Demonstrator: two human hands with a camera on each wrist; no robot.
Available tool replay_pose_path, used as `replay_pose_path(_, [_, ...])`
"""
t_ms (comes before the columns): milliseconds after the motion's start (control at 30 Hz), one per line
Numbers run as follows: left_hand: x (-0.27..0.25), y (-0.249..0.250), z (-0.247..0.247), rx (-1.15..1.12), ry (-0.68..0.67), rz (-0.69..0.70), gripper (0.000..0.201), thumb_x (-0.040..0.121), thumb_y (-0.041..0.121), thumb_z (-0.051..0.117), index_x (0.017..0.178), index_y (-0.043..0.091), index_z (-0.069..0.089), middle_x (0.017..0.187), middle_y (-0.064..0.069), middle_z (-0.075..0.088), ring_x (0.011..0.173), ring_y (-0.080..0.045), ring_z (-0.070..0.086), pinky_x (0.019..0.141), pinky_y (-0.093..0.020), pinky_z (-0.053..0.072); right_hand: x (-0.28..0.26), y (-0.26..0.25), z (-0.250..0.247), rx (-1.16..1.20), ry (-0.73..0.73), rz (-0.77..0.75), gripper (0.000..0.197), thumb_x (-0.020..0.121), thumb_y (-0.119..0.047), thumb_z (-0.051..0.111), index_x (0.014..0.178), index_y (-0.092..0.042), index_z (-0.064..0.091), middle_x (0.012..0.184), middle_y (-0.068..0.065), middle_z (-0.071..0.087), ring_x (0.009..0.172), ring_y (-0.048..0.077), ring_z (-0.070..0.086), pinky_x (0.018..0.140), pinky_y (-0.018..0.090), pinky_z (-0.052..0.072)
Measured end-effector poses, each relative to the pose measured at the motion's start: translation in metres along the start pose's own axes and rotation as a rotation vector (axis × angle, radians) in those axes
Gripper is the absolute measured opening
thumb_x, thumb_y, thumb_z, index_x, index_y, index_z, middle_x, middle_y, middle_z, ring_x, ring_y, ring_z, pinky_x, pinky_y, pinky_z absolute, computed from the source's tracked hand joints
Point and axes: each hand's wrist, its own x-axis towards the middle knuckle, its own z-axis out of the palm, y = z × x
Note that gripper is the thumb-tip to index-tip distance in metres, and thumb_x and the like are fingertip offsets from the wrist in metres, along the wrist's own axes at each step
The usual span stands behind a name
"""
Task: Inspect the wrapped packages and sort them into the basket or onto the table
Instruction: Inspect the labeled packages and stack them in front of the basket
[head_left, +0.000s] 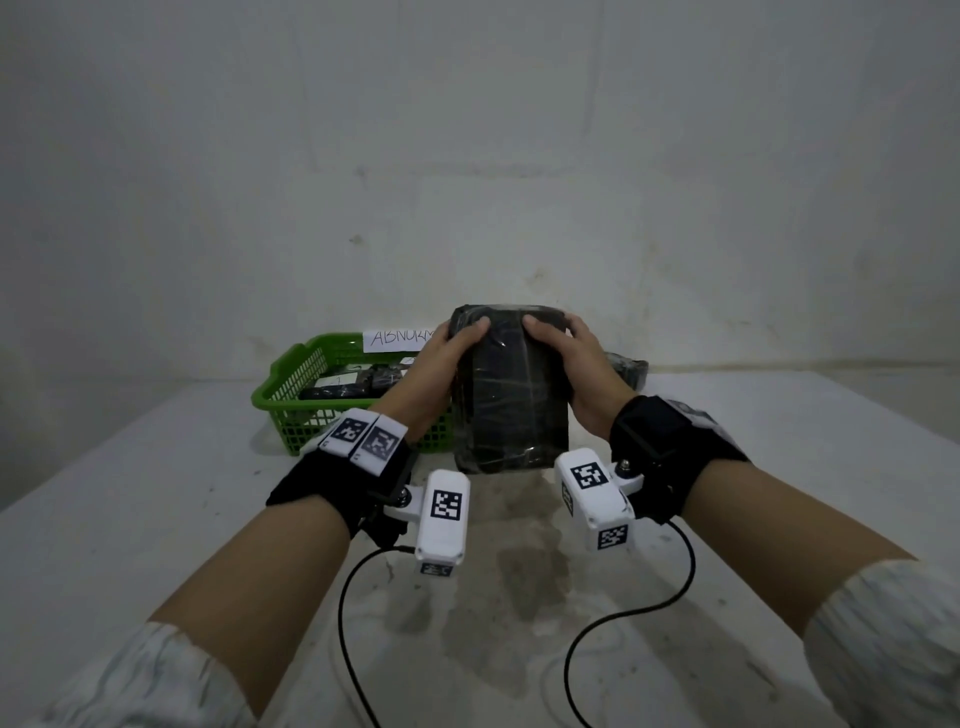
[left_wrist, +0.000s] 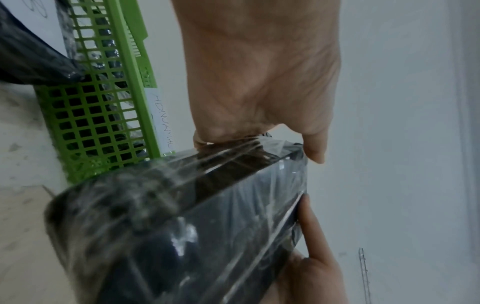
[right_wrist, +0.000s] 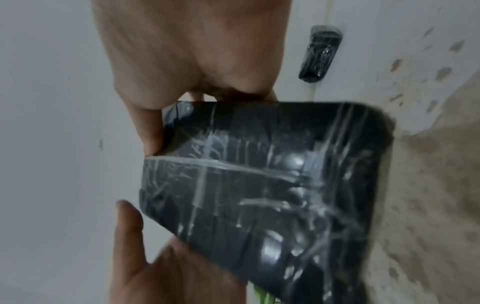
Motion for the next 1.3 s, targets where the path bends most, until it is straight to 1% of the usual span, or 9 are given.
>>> replay_pose_path(100, [0.001, 0.0, -0.001, -0.048, 0.035, 0.001, 0.036, 0.096, 0.029, 0.049, 0.122, 0.006, 0.057, 0.112, -0.009, 0.068, 0.101, -0.02, 0.066, 0.082, -0.03, 0.053, -0.001, -0.003, 0.003, -0.025, -0.006, -0.025, 0.048, 0.087, -0.021, 0.068, 0.13, -0.018, 0.046, 0.103, -0.002, 0.067, 0.07, 0.0, 0.069, 0.056, 0.018, 0.053])
replay_pose_path(233, [0.004, -0.002, -0.004, -0.059, 0.063, 0.023, 0.026, 0.097, 0.026, 0.049, 0.112, 0.007, 0.059, 0.098, -0.005, 0.07, 0.089, -0.015, 0.068, 0.078, -0.028, 0.054, -0.003, -0.002, 0.002, -0.07, -0.041, 0.011, 0.043, 0.093, -0.03, 0.058, 0.134, -0.021, 0.048, 0.117, -0.002, 0.064, 0.092, 0.007, 0.064, 0.072, 0.031, 0.052])
replay_pose_path(367, [0.003, -0.007, -0.007, -0.051, 0.032, -0.015, 0.019, 0.097, 0.024, 0.049, 0.098, 0.011, 0.063, 0.078, 0.005, 0.074, 0.07, -0.004, 0.07, 0.059, -0.018, 0.053, -0.005, -0.001, -0.004, -0.04, -0.026, -0.003, 0.041, 0.095, -0.026, 0.055, 0.135, -0.019, 0.05, 0.112, -0.005, 0.064, 0.094, 0.009, 0.063, 0.069, 0.031, 0.05])
replay_pose_path(500, [0.0, -0.006, -0.003, -0.017, 0.102, 0.028, 0.027, 0.094, 0.024, 0.054, 0.115, 0.007, 0.06, 0.101, -0.005, 0.071, 0.086, -0.013, 0.069, 0.071, -0.024, 0.055, -0.007, 0.0, 0.0, -0.065, -0.04, -0.031, 0.046, 0.093, -0.023, 0.06, 0.136, -0.019, 0.045, 0.108, -0.004, 0.065, 0.079, 0.001, 0.068, 0.064, 0.025, 0.054])
replay_pose_path(667, [-0.001, -0.007, -0.001, 0.035, 0.058, 0.034, 0.039, 0.091, 0.022, 0.06, 0.126, 0.007, 0.054, 0.12, -0.011, 0.064, 0.107, -0.023, 0.063, 0.091, -0.035, 0.051, -0.009, 0.002, 0.003, -0.097, 0.007, -0.109, 0.058, 0.086, -0.017, 0.069, 0.138, -0.018, 0.041, 0.111, 0.002, 0.062, 0.088, 0.01, 0.067, 0.064, 0.016, 0.054])
replay_pose_path(867, [-0.003, -0.011, -0.006, -0.067, 0.073, 0.012, 0.04, 0.092, 0.016, 0.057, 0.129, 0.004, 0.05, 0.122, -0.016, 0.062, 0.101, -0.023, 0.064, 0.09, -0.036, 0.053, -0.011, -0.002, 0.003, -0.166, -0.097, -0.042, 0.084, 0.08, -0.012, 0.076, 0.147, -0.026, 0.027, 0.113, -0.006, 0.057, 0.099, 0.014, 0.065, 0.074, 0.024, 0.056])
replay_pose_path(1067, [-0.006, -0.019, -0.003, -0.022, -0.001, -0.01, 0.056, 0.088, 0.004, 0.059, 0.139, 0.014, 0.038, 0.128, -0.013, 0.056, 0.109, -0.025, 0.061, 0.083, -0.03, 0.057, -0.013, -0.002, -0.006, -0.112, -0.017, -0.087, 0.09, 0.077, -0.004, 0.077, 0.15, -0.024, 0.028, 0.11, -0.009, 0.056, 0.094, 0.009, 0.065, 0.069, 0.021, 0.058])
replay_pose_path(1167, [-0.004, -0.022, 0.0, -0.031, 0.037, 0.036, 0.059, 0.088, 0.003, 0.059, 0.141, 0.015, 0.037, 0.128, -0.016, 0.057, 0.11, -0.027, 0.061, 0.088, -0.036, 0.055, -0.016, 0.002, -0.004, -0.112, -0.059, -0.051, 0.097, 0.074, -0.01, 0.08, 0.15, -0.027, 0.022, 0.119, -0.004, 0.06, 0.104, 0.014, 0.065, 0.082, 0.029, 0.058])
replay_pose_path(1300, [-0.004, -0.02, -0.001, -0.016, 0.004, 0.008, 0.06, 0.088, 0.005, 0.061, 0.141, 0.018, 0.036, 0.129, -0.014, 0.056, 0.111, -0.025, 0.061, 0.087, -0.036, 0.055, -0.021, 0.011, -0.005, -0.134, -0.028, -0.037, 0.082, 0.069, -0.01, 0.084, 0.138, -0.02, 0.04, 0.123, 0.003, 0.063, 0.104, 0.017, 0.067, 0.083, 0.032, 0.058])
